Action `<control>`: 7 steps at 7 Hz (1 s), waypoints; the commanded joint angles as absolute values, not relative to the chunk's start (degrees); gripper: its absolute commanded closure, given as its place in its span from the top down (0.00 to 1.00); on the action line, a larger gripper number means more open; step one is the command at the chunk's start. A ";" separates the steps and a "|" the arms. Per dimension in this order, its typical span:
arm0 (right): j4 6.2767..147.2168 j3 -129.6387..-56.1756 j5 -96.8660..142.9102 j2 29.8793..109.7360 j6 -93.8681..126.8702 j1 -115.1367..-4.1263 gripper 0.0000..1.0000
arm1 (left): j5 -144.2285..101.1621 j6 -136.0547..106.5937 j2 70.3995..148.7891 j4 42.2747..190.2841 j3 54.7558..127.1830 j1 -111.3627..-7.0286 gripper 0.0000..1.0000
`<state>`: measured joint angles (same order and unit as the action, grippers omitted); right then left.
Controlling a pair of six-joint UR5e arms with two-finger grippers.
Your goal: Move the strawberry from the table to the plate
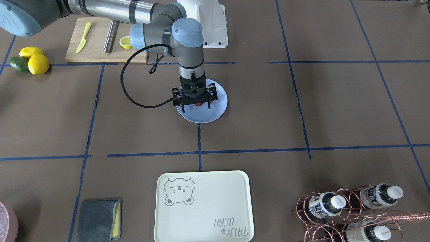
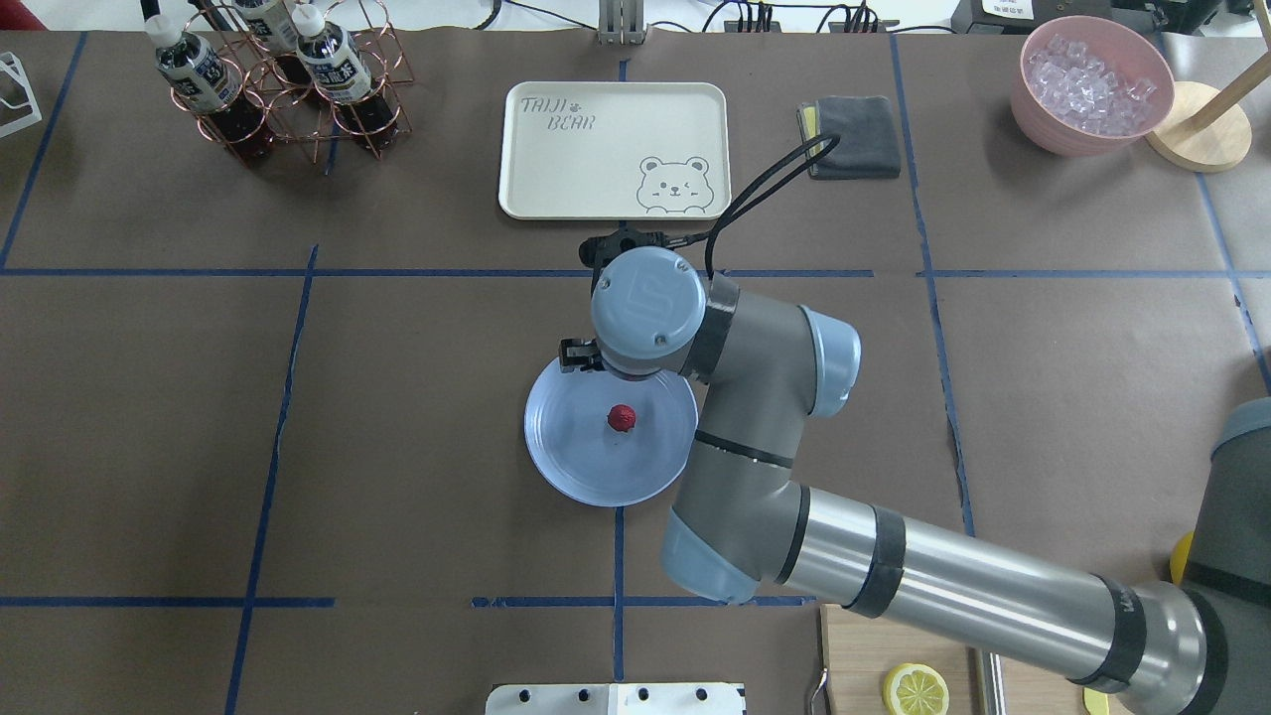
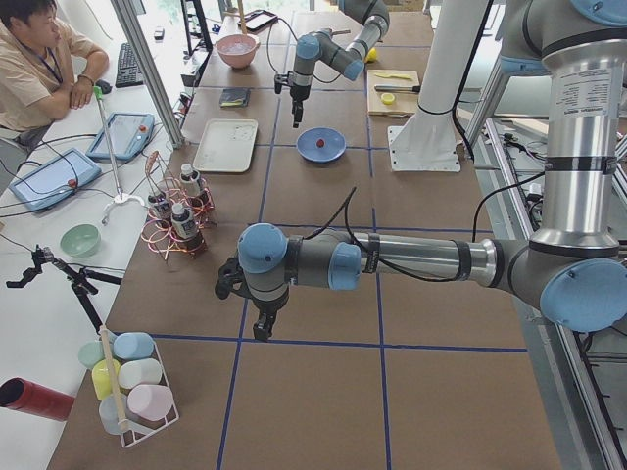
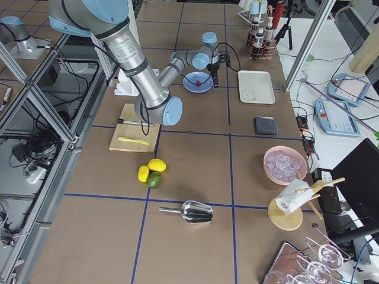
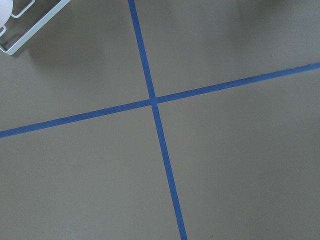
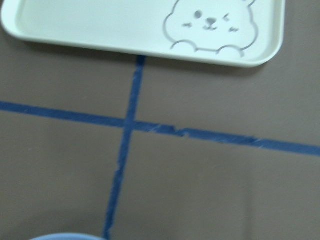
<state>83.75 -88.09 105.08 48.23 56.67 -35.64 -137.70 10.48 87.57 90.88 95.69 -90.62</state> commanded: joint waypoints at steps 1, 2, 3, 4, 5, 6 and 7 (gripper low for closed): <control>83.41 -91.04 117.36 57.35 37.36 -50.11 1.00 | -137.55 10.46 87.45 90.88 95.36 -90.62 1.00; 83.41 -92.27 122.99 62.44 26.83 -57.23 1.00 | -137.55 10.46 87.10 90.88 95.54 -90.62 1.00; 83.84 -92.63 126.35 65.88 18.71 -63.83 1.00 | -137.46 10.46 86.93 90.88 95.89 -90.62 1.00; 84.11 -92.03 128.04 69.83 7.24 -72.34 1.00 | -137.55 10.55 86.92 90.88 95.98 -90.62 1.00; 84.89 -92.20 127.88 72.83 -2.19 -78.08 1.00 | -137.55 10.55 86.92 91.05 96.24 -90.62 1.00; 85.08 -91.85 127.62 75.99 -7.07 -80.83 1.00 | -137.55 10.55 86.84 91.05 96.24 -90.62 1.00; 85.69 -91.85 127.79 79.24 -6.25 -82.25 1.00 | -137.55 10.55 86.84 91.05 95.98 -90.62 1.00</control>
<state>85.06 -91.95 127.64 75.25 -3.63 -79.22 -137.54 10.54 86.87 91.03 96.11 -90.62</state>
